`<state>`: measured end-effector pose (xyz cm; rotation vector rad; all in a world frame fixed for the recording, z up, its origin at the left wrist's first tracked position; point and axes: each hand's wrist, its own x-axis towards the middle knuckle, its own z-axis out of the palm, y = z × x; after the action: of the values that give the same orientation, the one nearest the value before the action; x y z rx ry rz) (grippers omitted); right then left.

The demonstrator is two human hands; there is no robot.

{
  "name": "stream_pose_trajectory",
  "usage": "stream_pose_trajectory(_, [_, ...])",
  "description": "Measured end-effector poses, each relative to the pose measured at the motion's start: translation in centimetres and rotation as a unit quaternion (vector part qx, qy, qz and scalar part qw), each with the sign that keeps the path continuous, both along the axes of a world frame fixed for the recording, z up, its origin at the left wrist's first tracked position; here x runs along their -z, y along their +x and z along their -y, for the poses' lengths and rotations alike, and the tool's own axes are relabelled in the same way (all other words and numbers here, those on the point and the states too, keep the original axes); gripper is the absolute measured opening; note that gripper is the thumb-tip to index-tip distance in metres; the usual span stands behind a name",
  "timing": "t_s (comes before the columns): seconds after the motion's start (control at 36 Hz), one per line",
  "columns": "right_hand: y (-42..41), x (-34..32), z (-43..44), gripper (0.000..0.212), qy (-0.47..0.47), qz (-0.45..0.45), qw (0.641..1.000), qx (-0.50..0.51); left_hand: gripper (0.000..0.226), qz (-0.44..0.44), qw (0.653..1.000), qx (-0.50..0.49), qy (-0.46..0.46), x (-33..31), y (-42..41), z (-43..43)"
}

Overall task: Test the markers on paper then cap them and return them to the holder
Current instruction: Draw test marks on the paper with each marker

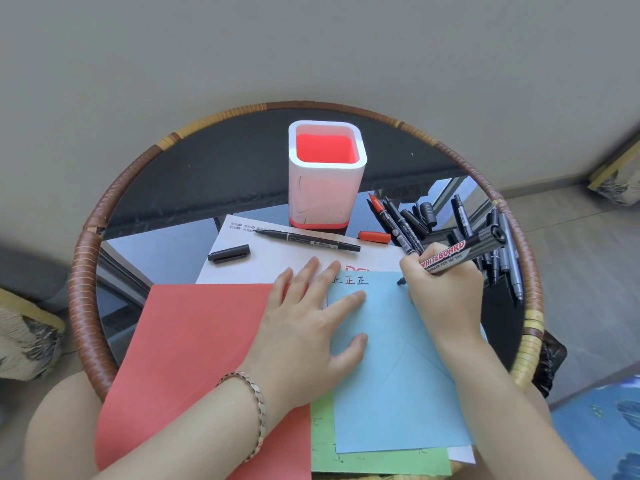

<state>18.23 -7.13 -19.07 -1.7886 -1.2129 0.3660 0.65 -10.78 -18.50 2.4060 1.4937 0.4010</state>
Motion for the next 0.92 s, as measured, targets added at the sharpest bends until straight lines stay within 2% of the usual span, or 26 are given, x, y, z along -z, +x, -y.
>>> stream_pose_trajectory(0.17, [-0.4, -0.5, 0.2, 0.028, 0.052, -0.023, 0.998, -0.036, 0.053, -0.021, 1.0, 0.014, 0.005, -0.3, 0.0, 0.1])
stream_pose_trajectory(0.33, [1.6, -1.9, 0.7, 0.034, 0.037, 0.006, 0.995, -0.092, 0.047, -0.076, 0.995, 0.04, 0.058, -1.2, 0.5, -0.2])
stream_pose_trajectory(0.42, [3.6, -3.1, 1.0, 0.028, 0.048, 0.001, 0.994, -0.101, 0.044, -0.087, 0.994, 0.038, 0.057, -1.5, 0.9, -0.3])
stream_pose_trajectory(0.53, [6.4, -4.7, 0.6, 0.009, 0.023, -0.012, 0.993, -0.118, 0.036, -0.056, 0.997, 0.024, 0.05, -0.8, 1.2, -0.3])
stream_pose_trajectory(0.64, [7.7, -5.5, 0.1, 0.02, -0.015, -0.087, 0.987, -0.132, 0.043, -0.006, 0.999, 0.016, 0.035, -0.4, 1.0, -0.2])
stream_pose_trajectory(0.69, [8.0, -5.5, -0.2, 0.021, -0.039, -0.054, 0.99, -0.127, 0.043, 0.002, 0.999, 0.015, 0.037, -0.5, 1.0, -0.2])
stream_pose_trajectory(0.81, [7.6, -5.0, -0.6, 0.003, -0.078, 0.112, 0.984, -0.11, 0.044, 0.008, 0.999, 0.018, 0.03, -0.5, 0.9, -0.2])
stream_pose_trajectory(0.92, [7.3, -4.8, -0.9, 0.017, -0.029, 0.287, 0.945, -0.156, 0.047, 0.01, 0.999, 0.026, 0.019, -0.3, 0.9, -0.2])
